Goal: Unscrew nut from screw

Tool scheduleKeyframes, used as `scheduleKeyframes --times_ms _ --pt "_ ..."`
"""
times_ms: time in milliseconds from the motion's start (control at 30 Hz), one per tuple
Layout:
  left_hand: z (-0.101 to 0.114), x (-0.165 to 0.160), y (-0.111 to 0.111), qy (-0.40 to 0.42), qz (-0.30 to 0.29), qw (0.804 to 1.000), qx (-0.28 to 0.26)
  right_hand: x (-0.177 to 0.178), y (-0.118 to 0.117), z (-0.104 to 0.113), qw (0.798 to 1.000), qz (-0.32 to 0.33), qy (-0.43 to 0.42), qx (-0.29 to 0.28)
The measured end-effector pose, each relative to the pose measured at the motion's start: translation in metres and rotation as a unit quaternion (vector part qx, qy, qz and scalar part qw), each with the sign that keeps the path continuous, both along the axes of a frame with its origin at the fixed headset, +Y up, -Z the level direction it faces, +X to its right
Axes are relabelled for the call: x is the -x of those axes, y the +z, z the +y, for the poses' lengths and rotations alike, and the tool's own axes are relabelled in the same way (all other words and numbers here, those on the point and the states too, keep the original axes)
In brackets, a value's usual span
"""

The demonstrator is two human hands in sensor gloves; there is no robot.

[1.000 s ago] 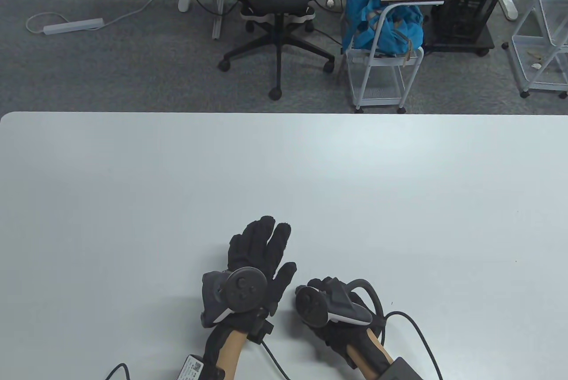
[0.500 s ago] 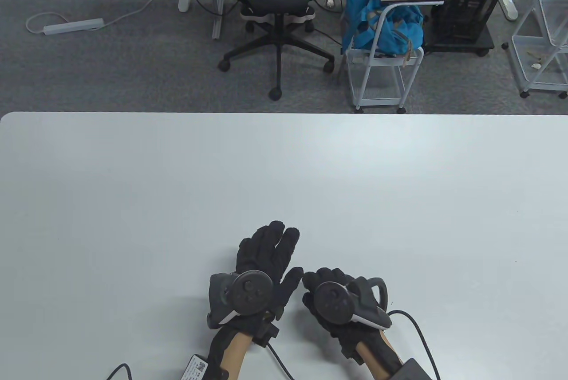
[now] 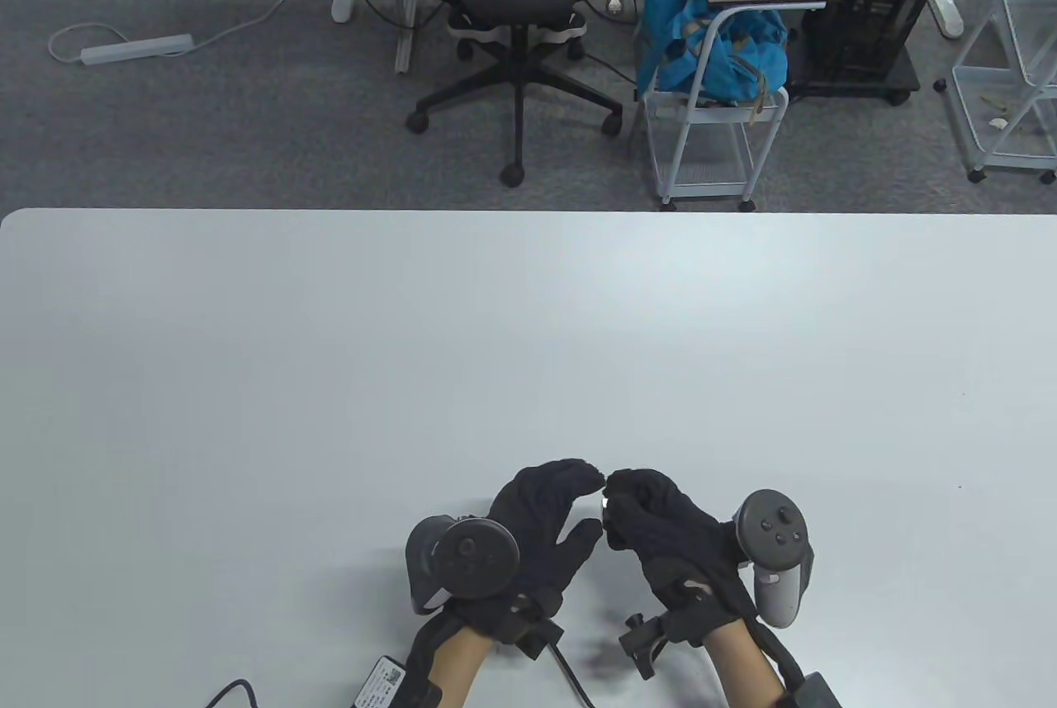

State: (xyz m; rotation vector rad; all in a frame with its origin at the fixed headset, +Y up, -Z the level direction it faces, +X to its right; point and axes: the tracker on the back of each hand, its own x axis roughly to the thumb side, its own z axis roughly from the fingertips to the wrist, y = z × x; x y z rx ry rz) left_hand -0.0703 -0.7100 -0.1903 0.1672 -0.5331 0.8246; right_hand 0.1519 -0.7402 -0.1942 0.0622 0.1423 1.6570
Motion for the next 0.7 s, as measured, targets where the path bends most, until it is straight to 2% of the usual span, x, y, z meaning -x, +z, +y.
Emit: scheduleKeyframes --times_ms 133,267,333,500,700 --pt "-0.001 -0.003 0.002 0.028 0.012 1.000 0.000 0.001 0.000 -0.005 0.999 0.007 -0.036 0.022" --pt "-0.006 0.001 -0.001 0.092 0.009 0.995 0.046 0.000 0.001 -0.004 0.999 0.000 -0.032 0.015" --pt "-0.008 0.004 -0.004 0.126 0.002 0.989 0.078 0.001 0.002 -0.002 1.000 -0.002 -0.023 0.001" --pt "-0.012 0.005 -0.004 0.166 0.008 0.980 0.110 0.004 0.004 0.006 0.998 -0.014 0.009 -0.055" --pt "-0.019 0.006 -0.006 0.240 -0.001 0.954 0.181 0.007 0.008 0.014 0.991 -0.035 0.051 -0.122"
